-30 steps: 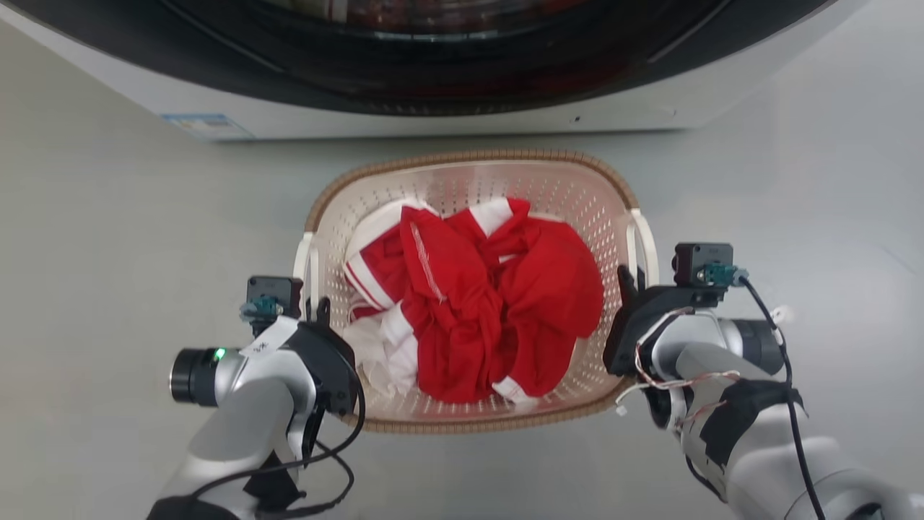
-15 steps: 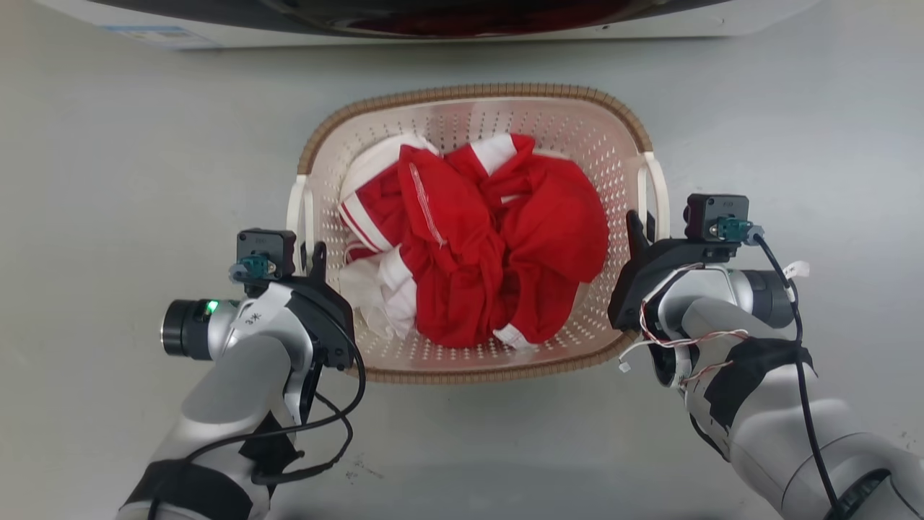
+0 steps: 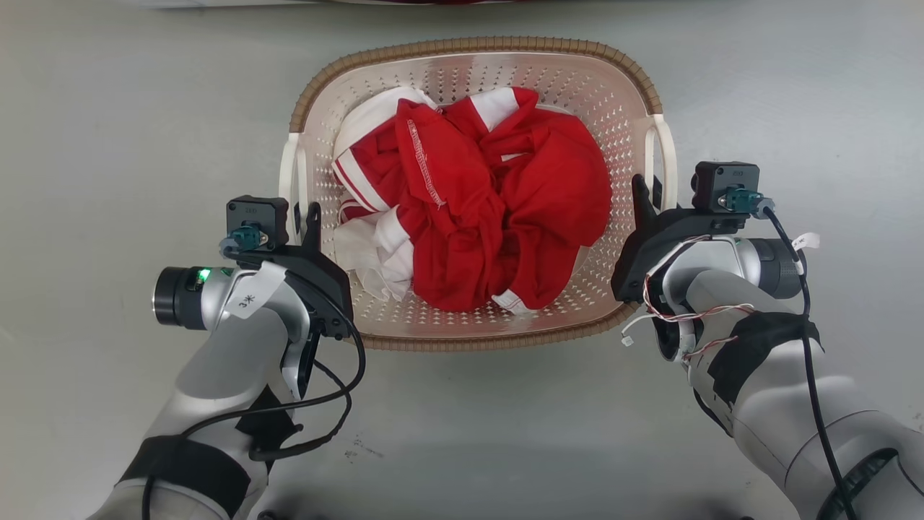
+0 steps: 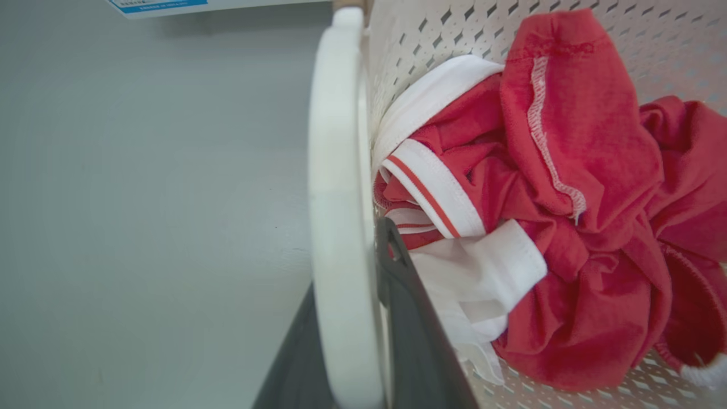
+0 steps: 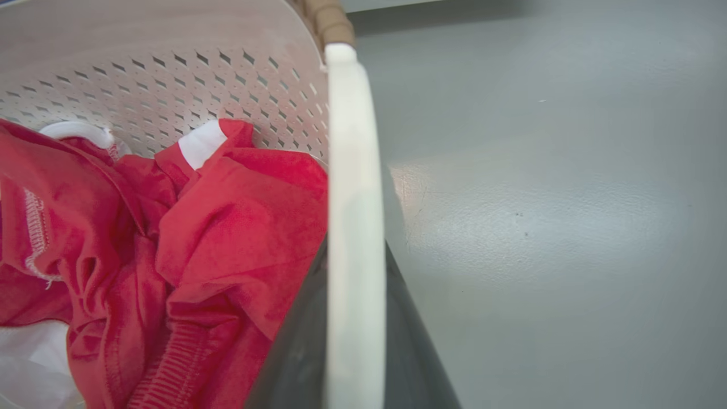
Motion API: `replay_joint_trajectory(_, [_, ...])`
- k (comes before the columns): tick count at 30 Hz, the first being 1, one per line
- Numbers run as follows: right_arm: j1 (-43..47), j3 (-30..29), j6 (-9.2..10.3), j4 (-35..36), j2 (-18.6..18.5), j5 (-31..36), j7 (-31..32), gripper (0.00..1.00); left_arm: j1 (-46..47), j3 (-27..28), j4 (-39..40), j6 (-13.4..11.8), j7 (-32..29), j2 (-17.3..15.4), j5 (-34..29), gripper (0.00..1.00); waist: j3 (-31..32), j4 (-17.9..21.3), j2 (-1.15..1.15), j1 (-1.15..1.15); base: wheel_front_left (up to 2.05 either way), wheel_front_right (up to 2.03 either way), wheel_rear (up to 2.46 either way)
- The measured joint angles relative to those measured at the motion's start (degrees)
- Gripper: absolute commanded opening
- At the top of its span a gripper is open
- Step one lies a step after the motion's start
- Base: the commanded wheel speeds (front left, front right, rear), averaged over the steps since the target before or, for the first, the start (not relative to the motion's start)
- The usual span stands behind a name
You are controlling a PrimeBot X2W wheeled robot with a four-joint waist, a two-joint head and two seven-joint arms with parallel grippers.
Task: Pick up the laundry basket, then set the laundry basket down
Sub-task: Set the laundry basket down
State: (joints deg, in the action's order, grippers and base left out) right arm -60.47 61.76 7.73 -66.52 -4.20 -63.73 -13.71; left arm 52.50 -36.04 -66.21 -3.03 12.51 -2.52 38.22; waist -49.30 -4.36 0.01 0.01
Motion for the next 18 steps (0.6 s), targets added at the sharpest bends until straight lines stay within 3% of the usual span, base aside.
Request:
replay_joint_trajectory(8, [-0.1,0.0,-0.01,0.0,0.0,0.3,-0.1,0.0,0.4,0.0,-0.6,0.0,0.6,0.1,-0.1,0.0,-0.5,-0.3,-0.01,-0.01,0.0,0.0,0.0])
replay_joint_trajectory(9, [-0.2,0.0,-0.1,0.0,0.0,0.3,-0.2,0.04,0.4,0.0,-0.6,0.0,0.8,0.1,-0.1,0.0,-0.5,-0.3,-0.01,-0.01,0.0,0.0,0.0])
replay_joint_trajectory(10, [-0.2,0.1,-0.18,0.0,0.0,0.5,-0.4,0.16,0.5,0.0,-0.7,0.0,0.8,0.1,-0.2,0.0,-0.5,-0.3,-0.01,-0.01,0.0,0.0,0.0])
replay_joint_trajectory(11, [-0.2,0.2,-0.18,0.0,0.0,0.7,-0.5,0.31,0.5,0.0,-0.8,0.0,0.8,0.1,-0.4,0.12,-0.6,-0.3,-0.01,-0.01,0.0,0.0,0.0])
replay_joint_trajectory(12, [-0.2,0.2,-0.16,0.0,0.0,0.8,-0.5,0.49,0.6,0.0,-1.0,0.0,0.8,0.1,-0.5,0.33,-0.6,-0.3,-0.01,-0.01,0.0,0.0,0.0])
replay_joint_trajectory(13, [-0.2,0.2,-0.16,0.0,0.0,0.8,-0.5,1.0,0.6,0.0,-1.0,0.0,0.8,0.1,-0.5,0.49,-0.6,-0.3,-0.01,-0.01,0.0,0.0,0.0])
replay_joint_trajectory(14, [-0.2,0.2,-0.18,0.0,0.0,0.8,-0.5,1.0,0.7,-0.1,-1.2,0.0,1.0,0.2,-0.6,0.78,-0.6,-0.3,-0.01,-0.01,0.0,0.0,0.0])
replay_joint_trajectory(15, [-0.2,0.2,-0.21,0.1,0.1,0.8,-0.5,1.0,0.8,-0.1,-1.2,0.0,1.1,0.3,-0.6,0.94,-0.6,-0.3,-0.01,-0.01,0.0,0.0,0.0])
replay_joint_trajectory(16, [-0.2,0.2,-0.31,0.1,0.2,0.8,-0.5,1.0,1.0,-0.1,-1.3,0.0,1.2,0.4,-0.6,1.0,-0.5,-0.3,-0.01,-0.01,0.0,0.0,0.0])
replay_joint_trajectory(18, [-0.2,0.2,-0.52,0.2,0.4,0.8,-0.5,1.0,1.1,-0.1,-1.4,0.0,1.2,0.5,-0.7,1.0,-0.4,-0.3,-0.01,-0.01,0.0,0.0,0.0])
